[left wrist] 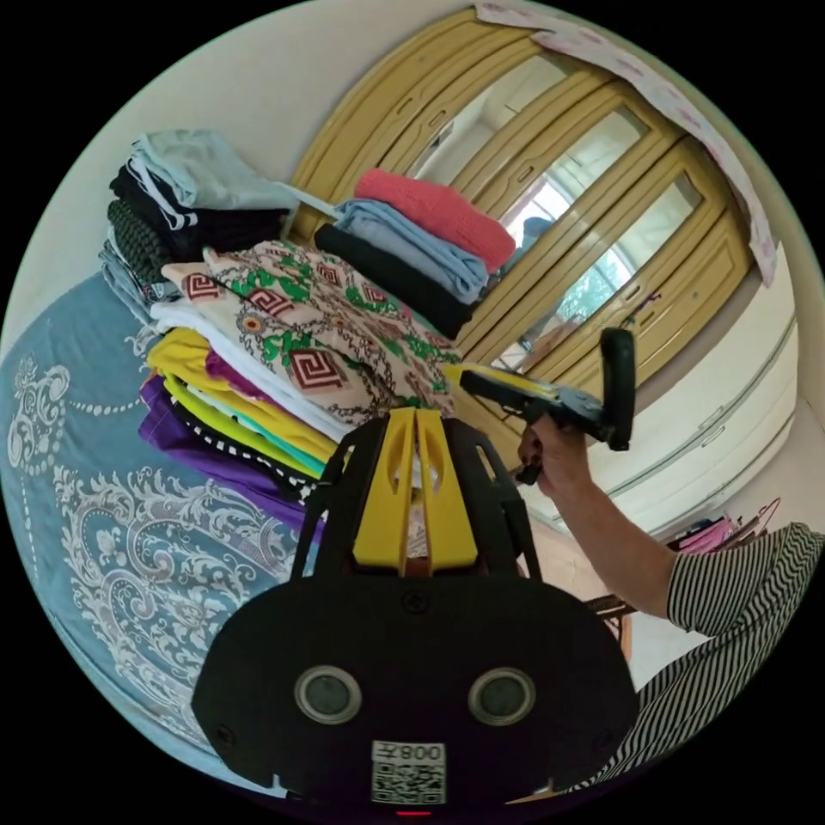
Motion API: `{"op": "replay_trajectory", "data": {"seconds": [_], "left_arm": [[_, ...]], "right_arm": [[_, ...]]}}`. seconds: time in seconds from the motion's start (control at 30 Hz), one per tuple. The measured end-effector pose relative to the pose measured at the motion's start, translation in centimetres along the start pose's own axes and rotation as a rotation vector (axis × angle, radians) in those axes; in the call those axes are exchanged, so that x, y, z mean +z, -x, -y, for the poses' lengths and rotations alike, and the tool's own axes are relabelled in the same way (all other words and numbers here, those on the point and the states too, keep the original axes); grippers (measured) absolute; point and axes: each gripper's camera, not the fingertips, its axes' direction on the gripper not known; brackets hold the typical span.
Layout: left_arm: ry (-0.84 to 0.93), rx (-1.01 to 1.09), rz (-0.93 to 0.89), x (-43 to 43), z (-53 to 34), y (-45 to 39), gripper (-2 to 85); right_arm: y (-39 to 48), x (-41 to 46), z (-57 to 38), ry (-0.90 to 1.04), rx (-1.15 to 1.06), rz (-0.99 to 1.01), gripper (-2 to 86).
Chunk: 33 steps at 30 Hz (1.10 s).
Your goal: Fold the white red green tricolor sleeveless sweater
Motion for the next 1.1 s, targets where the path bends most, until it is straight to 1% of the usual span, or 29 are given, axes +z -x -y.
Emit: {"op": "replay_trajectory", "data": {"seconds": [0.03,0.07,0.1,0.2,0.27,0.33,0.37,0.43,0.47,0.53,0.63,0.8,0.87,0.93,0.97,1.1], "left_arm": [[0.023,0.005,0.017,0.1,-0.3,-0.2,0.1],[0.015,0.004,0.015,-0.1,-0.5,-0.3,0.1],[-0.011,-0.003,-0.004,-0.9,-0.9,-0.6,0.1],[-0.058,0.033,-0.02,-3.5,-2.6,-1.8,0.1],[-0.048,0.072,-0.001,-5.0,-4.4,-2.5,0.1],[0.012,0.114,0.06,-6.6,-7.9,-3.2,0.1],[0.035,0.117,0.08,-7.0,-8.9,-3.3,0.1],[0.148,0.121,0.154,-8.0,-13.3,-3.5,0.1],[0.177,0.115,0.17,-8.2,-14.5,-3.5,0.1],[0.294,0.085,0.216,-9.3,-19.4,-3.6,0.1],[0.376,0.021,0.235,-11.3,-25.3,-4.1,0.1],[0.395,-0.097,0.252,-15.2,-32.8,-5.5,0.1],[0.384,-0.135,0.245,-16.5,-35.1,-5.9,0.1],[0.369,-0.175,0.254,-18.0,-37.7,-6.1,0.1],[0.369,-0.183,0.255,-18.3,-38.2,-6.1,0.1],[0.356,-0.249,0.242,-20.1,-41.5,-5.3,0.1]], "right_arm": [[1.0,0.7,-0.4,0.037,-0.011,-0.025,0.1],[1.6,1.9,-0.6,0.114,-0.008,-0.023,0.1],[1.8,2.2,-0.7,0.129,-0.004,-0.019,0.1],[3.4,0.8,-1.1,0.077,0.008,-0.031,0.1],[4.2,-0.1,-2.1,0.089,0.043,0.003,0.1],[4.8,-0.3,-3.9,0.115,0.063,0.034,0.1],[5.2,0.1,-5.2,0.165,0.082,0.034,0.1],[5.8,1.1,-7.4,0.262,0.118,0.042,0.1],[6.2,2.0,-8.9,0.342,0.136,0.074,0.1],[7.1,3.3,-11.0,0.456,0.159,0.154,0.0],[9.1,4.2,-14.0,0.545,0.199,0.25,0.0],[13.7,5.9,-18.2,0.731,0.184,0.369,0.0],[15.9,7.0,-20.1,0.842,0.187,0.474,0.0],[17.3,7.6,-21.4,0.907,0.192,0.525,0.0],[18.3,8.2,-22.4,0.98,0.188,0.561,0.0],[21.0,9.3,-25.4,1.142,0.159,0.534,0.0]]}}
